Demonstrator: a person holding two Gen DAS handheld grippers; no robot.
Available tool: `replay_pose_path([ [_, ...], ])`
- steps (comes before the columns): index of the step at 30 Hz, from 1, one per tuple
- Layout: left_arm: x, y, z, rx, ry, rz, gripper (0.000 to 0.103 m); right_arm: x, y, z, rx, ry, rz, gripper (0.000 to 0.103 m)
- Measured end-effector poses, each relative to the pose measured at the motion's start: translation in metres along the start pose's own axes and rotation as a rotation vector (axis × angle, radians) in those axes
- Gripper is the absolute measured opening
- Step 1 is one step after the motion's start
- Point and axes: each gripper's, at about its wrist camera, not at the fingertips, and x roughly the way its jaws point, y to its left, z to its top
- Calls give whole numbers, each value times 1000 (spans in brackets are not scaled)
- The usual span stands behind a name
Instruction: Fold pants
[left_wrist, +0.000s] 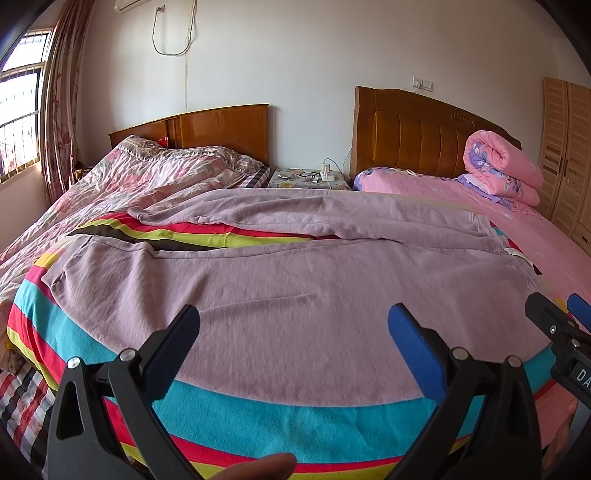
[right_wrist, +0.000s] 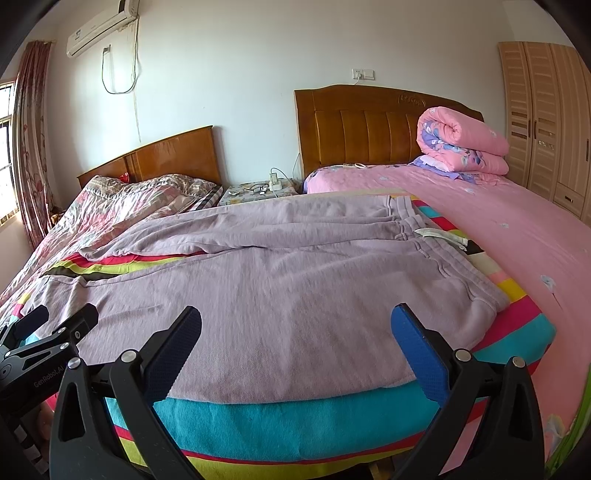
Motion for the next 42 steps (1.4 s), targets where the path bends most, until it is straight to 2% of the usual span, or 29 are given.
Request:
replay_pose_path([
  [42,-1,5,-5,6,-1,3,102,4,-1,-2,11,9,-4,99],
])
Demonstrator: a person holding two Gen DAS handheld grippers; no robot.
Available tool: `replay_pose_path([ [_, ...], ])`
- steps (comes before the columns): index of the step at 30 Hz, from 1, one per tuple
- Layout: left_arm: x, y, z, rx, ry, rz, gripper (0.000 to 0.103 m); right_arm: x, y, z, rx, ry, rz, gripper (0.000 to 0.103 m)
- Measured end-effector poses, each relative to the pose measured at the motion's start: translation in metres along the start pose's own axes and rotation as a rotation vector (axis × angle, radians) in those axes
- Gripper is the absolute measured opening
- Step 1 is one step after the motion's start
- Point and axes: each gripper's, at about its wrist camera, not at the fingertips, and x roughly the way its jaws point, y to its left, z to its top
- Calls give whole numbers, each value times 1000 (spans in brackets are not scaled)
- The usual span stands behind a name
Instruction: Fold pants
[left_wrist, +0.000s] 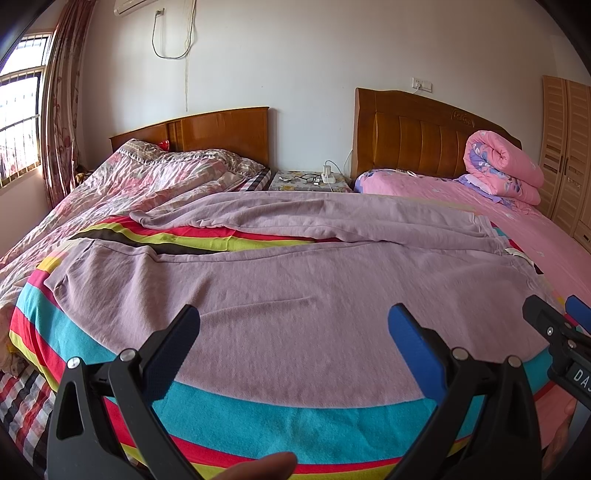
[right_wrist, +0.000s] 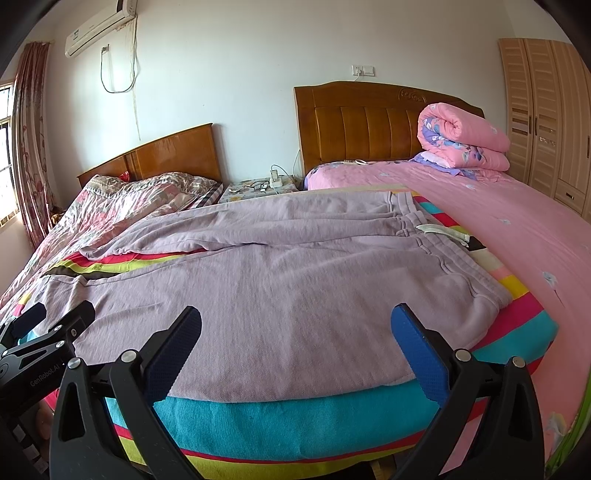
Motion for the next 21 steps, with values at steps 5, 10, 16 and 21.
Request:
replay_pose_path([
  [5,0,5,2,6,1,3,102,0,0,-3,1,2,-2,99],
  [10,7,2,7,20,17,1,102,7,-1,1,-9,8,-6,99],
  [16,39,-6,22,82,66,20,102,33,-3,24,-69,40,15,99],
  [21,77,-5,71,172,62,81,102,86,-9,86,-207,83,114,99],
])
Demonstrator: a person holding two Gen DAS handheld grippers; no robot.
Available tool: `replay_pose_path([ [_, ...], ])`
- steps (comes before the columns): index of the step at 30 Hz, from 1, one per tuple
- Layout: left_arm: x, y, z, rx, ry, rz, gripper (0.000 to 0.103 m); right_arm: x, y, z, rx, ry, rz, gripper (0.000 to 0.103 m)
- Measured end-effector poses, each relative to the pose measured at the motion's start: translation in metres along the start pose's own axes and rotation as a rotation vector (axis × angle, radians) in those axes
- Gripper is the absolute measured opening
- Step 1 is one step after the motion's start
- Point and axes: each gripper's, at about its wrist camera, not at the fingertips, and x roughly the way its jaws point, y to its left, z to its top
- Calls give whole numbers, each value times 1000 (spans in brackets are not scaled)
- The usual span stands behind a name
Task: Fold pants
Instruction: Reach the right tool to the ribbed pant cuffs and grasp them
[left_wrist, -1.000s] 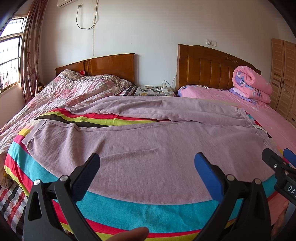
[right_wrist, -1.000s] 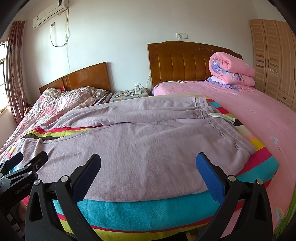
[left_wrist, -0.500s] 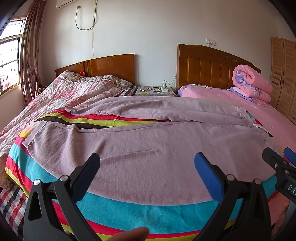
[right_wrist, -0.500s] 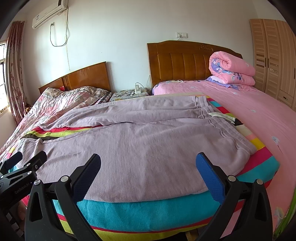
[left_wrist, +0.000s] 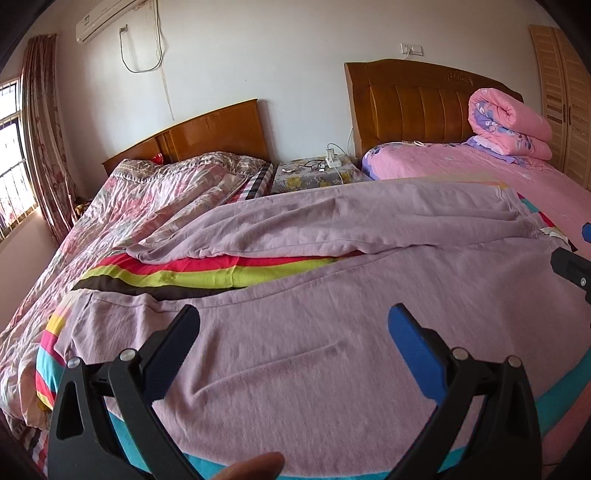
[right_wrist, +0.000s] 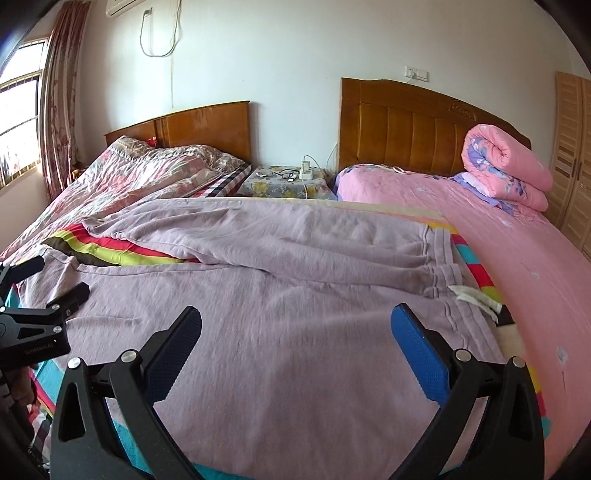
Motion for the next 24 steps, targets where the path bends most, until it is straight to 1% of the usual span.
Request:
replay_pose_path([
  [2,16,11,27,-22,14,5,102,29,-16,37,-36,-8,48,99],
  [3,29,19,41,-48,42,-7,102,48,-23,55,-67,-1,80,99],
  [4,45,26,53,-74,89,-37,102,71,-29,72,-99,14,113,99],
  [6,81,38,70,-122,204,-154,102,126,-38,103,-151,79,186,99],
  [8,118,48,78,-212,309,-267,102,183,-39,122,-225,146,220,99],
  [10,149,56,80,-318,381,-360,102,237,-36,131,-305,231,235,99],
  [11,161,60,79,-371,398,-391,102,260,-35,133,-324,263,244,99],
  [12,172,62,76,-425,403,-409,102,281,-37,135,-328,288,265,99],
  [13,181,63,74,-466,410,-410,102,300,-40,138,-318,313,295,99],
  [14,191,64,73,-487,422,-403,102,316,-41,140,-305,331,327,99],
  [16,205,62,75,-484,422,-400,102,341,-43,145,-306,362,386,97],
  [18,217,59,79,-484,430,-400,102,358,-43,145,-318,403,442,88],
  [19,223,58,80,-492,450,-413,102,366,-44,143,-314,437,473,77],
  [20,229,56,82,-502,475,-434,102,374,-44,141,-318,468,488,73],
  [21,233,55,83,-511,493,-450,102,374,-44,140,-334,458,495,73],
  [22,236,54,84,-518,500,-460,102,372,-44,139,-339,454,513,66],
  [23,238,52,86,-527,503,-468,102,368,-44,138,-328,451,528,54],
  [24,240,51,87,-534,514,-473,102,363,-44,137,-332,438,525,46],
])
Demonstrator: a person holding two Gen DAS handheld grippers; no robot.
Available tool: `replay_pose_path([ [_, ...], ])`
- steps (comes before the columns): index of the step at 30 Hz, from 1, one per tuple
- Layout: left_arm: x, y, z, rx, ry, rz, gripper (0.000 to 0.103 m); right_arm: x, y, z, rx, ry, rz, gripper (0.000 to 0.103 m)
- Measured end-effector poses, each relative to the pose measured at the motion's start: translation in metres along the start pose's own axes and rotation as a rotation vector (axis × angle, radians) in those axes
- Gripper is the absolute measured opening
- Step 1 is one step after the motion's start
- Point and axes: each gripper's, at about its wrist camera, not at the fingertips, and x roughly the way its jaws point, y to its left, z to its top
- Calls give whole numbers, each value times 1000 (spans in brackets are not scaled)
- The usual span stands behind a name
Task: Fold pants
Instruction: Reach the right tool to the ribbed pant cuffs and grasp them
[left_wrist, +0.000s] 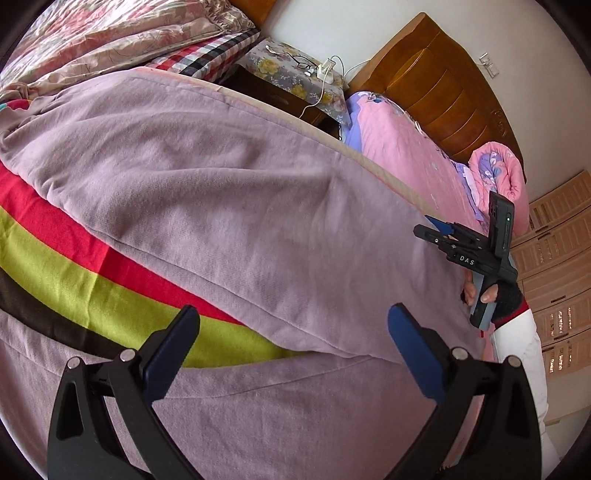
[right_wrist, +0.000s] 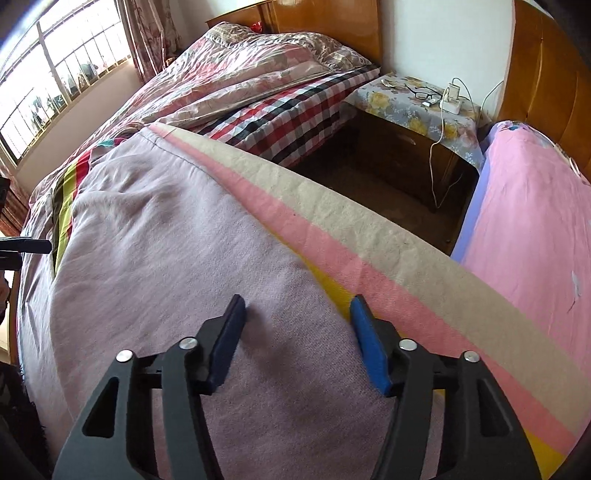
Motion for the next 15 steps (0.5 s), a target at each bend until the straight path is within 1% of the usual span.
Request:
replay_pose_path([
  [1,1,-1,2,-12,7,-12,101,-6,9,-2,-31,-21,-35,26],
  [2,2,-2,5,-21,12,-26,101,-12,20,-5,-61,-37,-64,23],
  [5,-2,-5,10,-55,10,-74,101,-45,66,-16,-126,-113,-181,20],
  [7,-12,-4,9,-84,-7,-111,101,-75,109,-34,-178,-179,-255,19],
  [9,-31,-3,2,-100,-51,-135,101,-104,161,-64,-234,-243,-311,19],
  [11,-53,-3,-12,-88,-97,-155,101,-126,217,-103,-281,-292,-386,19],
  [13,-69,-1,-35,-58,-120,-155,101,-131,263,-144,-280,-286,-427,19],
  [14,-72,-1,-44,-40,-117,-144,101,-130,277,-163,-246,-273,-436,19],
  [15,-72,1,-55,-25,-107,-128,101,-127,286,-181,-181,-261,-425,19],
])
